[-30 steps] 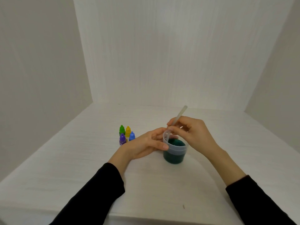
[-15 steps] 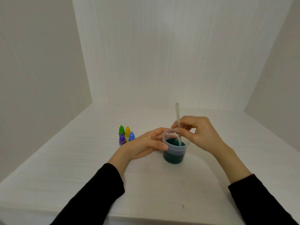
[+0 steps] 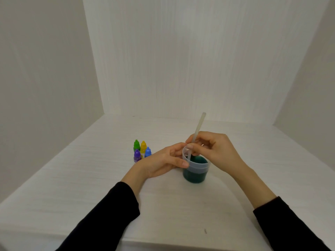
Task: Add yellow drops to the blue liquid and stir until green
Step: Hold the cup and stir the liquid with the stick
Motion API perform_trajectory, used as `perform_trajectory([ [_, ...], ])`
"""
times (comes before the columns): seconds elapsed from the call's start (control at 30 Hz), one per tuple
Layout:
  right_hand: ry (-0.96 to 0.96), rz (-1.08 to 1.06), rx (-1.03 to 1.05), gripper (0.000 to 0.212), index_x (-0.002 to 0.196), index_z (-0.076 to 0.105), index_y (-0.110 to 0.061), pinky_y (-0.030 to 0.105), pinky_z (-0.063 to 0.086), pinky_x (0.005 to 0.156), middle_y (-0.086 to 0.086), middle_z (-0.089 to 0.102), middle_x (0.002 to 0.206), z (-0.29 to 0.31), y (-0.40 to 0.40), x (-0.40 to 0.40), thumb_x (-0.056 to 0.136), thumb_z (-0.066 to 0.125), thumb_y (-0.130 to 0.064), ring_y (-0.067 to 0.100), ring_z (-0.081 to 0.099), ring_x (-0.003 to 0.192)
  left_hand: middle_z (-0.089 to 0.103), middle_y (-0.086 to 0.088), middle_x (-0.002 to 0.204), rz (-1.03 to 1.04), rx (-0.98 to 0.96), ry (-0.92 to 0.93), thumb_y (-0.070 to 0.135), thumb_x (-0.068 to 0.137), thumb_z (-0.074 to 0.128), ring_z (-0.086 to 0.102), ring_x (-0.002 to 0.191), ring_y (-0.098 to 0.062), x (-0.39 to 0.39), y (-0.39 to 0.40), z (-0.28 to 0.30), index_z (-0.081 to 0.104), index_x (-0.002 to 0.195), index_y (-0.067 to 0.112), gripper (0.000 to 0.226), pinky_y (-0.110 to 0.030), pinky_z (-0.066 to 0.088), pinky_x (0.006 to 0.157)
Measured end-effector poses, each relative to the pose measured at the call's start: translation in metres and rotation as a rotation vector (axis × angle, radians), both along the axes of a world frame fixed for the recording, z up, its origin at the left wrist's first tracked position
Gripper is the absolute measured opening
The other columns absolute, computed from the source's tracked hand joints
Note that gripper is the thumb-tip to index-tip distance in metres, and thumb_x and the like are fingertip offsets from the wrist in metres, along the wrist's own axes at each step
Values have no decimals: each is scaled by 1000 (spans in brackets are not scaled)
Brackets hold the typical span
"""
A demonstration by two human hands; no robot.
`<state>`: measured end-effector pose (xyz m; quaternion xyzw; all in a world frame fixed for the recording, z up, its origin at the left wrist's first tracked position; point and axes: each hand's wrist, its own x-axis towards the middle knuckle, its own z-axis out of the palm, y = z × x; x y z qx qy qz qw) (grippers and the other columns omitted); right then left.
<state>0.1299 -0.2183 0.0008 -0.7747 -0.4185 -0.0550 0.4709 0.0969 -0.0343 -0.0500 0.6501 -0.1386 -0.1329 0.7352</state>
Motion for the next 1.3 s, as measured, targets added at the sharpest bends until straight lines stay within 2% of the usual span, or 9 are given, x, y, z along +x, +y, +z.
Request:
perform_trajectory([
  [0.2,-115,-136,-69,8,90,66,-28,7,48,69,-17,64,87,1,2,4,87,63,-21,-1,62,80,63,0,132,11,-9,41,-1,81,62,57,125,-16,4,2,-3,51,133,24,59,-26,50,94],
  [0.33,-182,-167,-134,9,94,68,-28,19,50,70,-13,66,90,3,-5,8,88,61,-26,6,62,79,64,0,131,17,1,43,0,80,62,58,123,-17,4,2,-3,52,131,22,57,-27,49,95],
  [0.47,-205,-123,-131,8,91,69,-23,31,54,68,-12,64,82,5,-12,10,88,63,-19,9,62,70,61,-3,133,9,1,33,8,73,71,55,126,-20,4,2,-2,51,133,20,64,-31,47,98],
  [0.63,-204,-77,-126,11,86,70,-27,31,54,66,-11,64,76,6,-13,7,86,64,-17,9,61,67,59,-4,134,-4,-8,22,13,69,73,54,128,-21,2,1,-1,49,135,17,70,-31,45,100],
  [0.8,-13,42,-37,9,84,70,-21,31,58,64,-1,72,79,6,-11,1,85,66,-14,17,69,68,58,-3,138,7,10,9,-1,79,61,52,129,-19,3,2,-3,47,138,15,63,-30,46,102],
  [0.93,87,76,-5,7,86,68,-20,22,55,67,-1,74,82,6,-10,0,84,67,-14,13,71,74,56,-9,138,13,21,1,-1,79,61,52,126,-24,3,3,-3,45,139,12,63,-34,45,103],
  [1.0,77,66,-55,9,89,67,-23,23,55,73,-3,73,85,7,-11,3,83,69,-16,11,70,79,53,-11,141,18,20,7,-1,79,61,52,125,-25,3,3,-3,44,140,11,64,-34,45,103],
  [1.1,46,57,-144,15,92,64,-29,25,55,81,-8,71,91,8,-12,5,81,71,-22,8,67,86,56,-5,138,12,11,18,0,78,62,55,123,-19,2,2,-2,47,138,14,63,-31,47,99],
  [1.3,-81,-29,-218,19,93,55,-39,10,48,74,-20,65,87,6,-10,9,88,62,-22,-4,62,83,60,-3,135,11,4,19,0,81,62,55,126,-18,3,2,-3,50,134,19,58,-29,49,97],
])
